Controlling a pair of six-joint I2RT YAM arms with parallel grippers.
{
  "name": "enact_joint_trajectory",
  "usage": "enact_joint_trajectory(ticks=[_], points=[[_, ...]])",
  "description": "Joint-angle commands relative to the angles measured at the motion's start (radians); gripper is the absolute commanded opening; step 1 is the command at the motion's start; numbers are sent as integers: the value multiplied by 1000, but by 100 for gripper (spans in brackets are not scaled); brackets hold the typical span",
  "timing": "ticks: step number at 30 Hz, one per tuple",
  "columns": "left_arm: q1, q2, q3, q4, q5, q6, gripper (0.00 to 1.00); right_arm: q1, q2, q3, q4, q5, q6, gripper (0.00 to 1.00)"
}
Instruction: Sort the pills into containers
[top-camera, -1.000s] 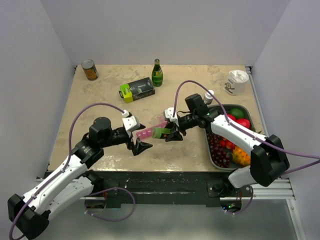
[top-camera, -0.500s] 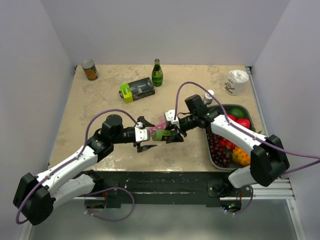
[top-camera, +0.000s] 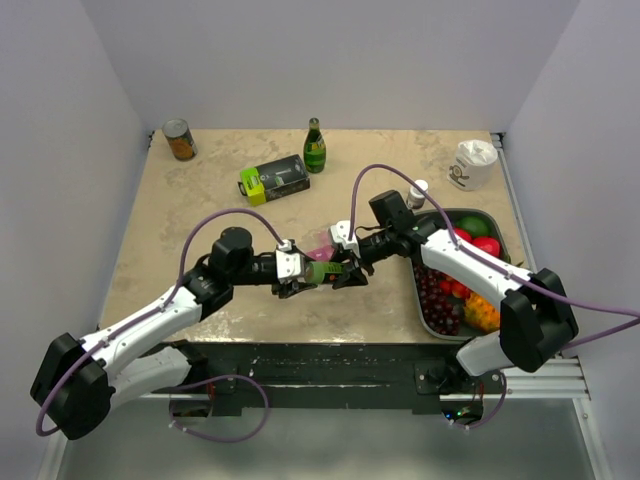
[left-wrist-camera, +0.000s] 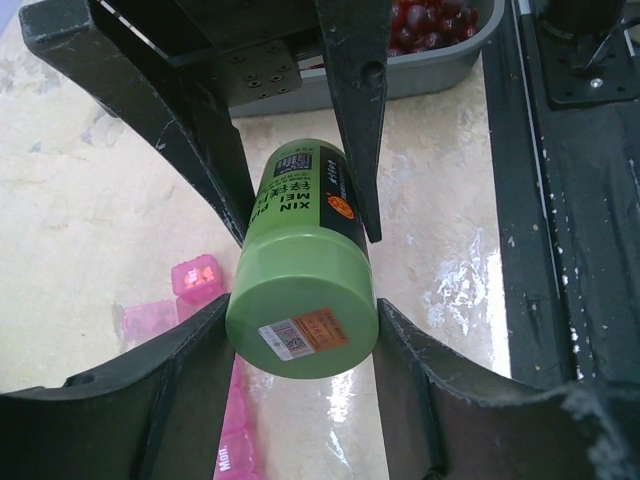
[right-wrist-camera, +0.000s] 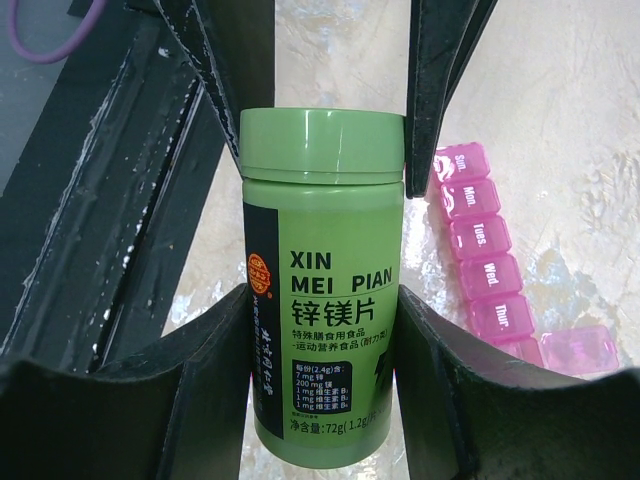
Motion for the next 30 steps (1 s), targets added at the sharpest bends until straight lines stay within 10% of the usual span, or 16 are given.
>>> enact_joint_trajectory(ticks=[1,6,16,22,30], points=[[-11,-2,34,62,15,-80,43,-1,3,5,39,-26,3,0],[-13,-7,31,79,-41,-273,7,-1,5,3,55,-8,22,0],[-11,51,138,-196,-369,-1101,3,-1,12,-4,151,77,139,0],[-11,82,116,-57,-245,-1419,39,-1,19,-4,160,78,156,0],[1,56,195,-209,-281,-1204,87,-7,8,-4,157,83,154,0]])
